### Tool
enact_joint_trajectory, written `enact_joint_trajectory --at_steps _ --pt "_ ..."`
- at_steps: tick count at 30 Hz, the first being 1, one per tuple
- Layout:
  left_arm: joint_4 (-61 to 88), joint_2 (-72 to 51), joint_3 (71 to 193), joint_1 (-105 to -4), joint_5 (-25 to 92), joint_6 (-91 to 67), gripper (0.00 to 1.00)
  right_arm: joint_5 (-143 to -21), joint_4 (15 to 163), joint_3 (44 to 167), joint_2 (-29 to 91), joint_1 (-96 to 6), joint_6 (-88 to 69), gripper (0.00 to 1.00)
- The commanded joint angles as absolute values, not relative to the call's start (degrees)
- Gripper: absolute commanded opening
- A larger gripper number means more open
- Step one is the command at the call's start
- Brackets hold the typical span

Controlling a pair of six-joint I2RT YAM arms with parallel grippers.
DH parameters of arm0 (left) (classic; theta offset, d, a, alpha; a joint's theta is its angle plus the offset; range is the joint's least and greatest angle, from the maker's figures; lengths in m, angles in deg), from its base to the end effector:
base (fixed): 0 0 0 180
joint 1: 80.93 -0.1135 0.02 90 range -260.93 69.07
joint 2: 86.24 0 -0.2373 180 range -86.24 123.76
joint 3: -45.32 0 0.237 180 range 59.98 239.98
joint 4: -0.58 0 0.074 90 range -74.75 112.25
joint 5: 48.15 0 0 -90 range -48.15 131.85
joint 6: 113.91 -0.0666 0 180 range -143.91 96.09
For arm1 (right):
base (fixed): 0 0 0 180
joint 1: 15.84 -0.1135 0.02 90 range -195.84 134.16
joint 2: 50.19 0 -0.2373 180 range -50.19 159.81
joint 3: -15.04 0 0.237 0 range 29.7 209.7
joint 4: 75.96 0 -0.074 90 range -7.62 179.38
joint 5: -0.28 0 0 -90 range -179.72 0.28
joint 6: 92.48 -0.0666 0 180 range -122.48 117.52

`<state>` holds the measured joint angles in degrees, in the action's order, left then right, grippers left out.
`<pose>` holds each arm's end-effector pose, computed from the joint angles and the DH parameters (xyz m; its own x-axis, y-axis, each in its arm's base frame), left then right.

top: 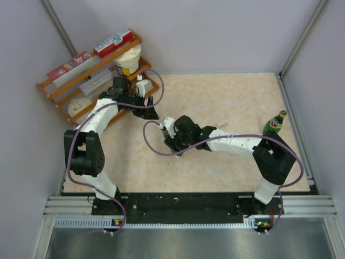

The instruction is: Load the staples into the stapler

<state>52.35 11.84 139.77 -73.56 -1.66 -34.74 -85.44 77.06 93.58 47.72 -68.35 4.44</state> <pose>0.3505 -0.0916 0.2328 -0.7115 0.2294 -0.6642 0.6256 0.6374 -0.4499 0.2232 0.2991 0.1683 -0.3381 -0.6381 -0.6917 -0.8697 0.4928 -0.0296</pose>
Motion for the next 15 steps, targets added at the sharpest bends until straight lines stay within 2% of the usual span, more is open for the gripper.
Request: enact_joint_trajectory --at_steps 1,8,15 --pt "48.7 9.1 138.6 -73.8 -1.9 -33.1 0.79 -86.8 73.8 97.5 49.2 -70.2 3.3 0.59" --pt "47.8 8.9 137.1 -73.8 -1.7 -33.4 0.98 -87.3 70.6 99.0 52.7 -70.4 4.5 0.56" --pt "45.7 9.2 134.9 -73.8 -2.7 -32.9 0.99 -87.5 70.2 99.0 54.0 -70.3 5.1 0.49"
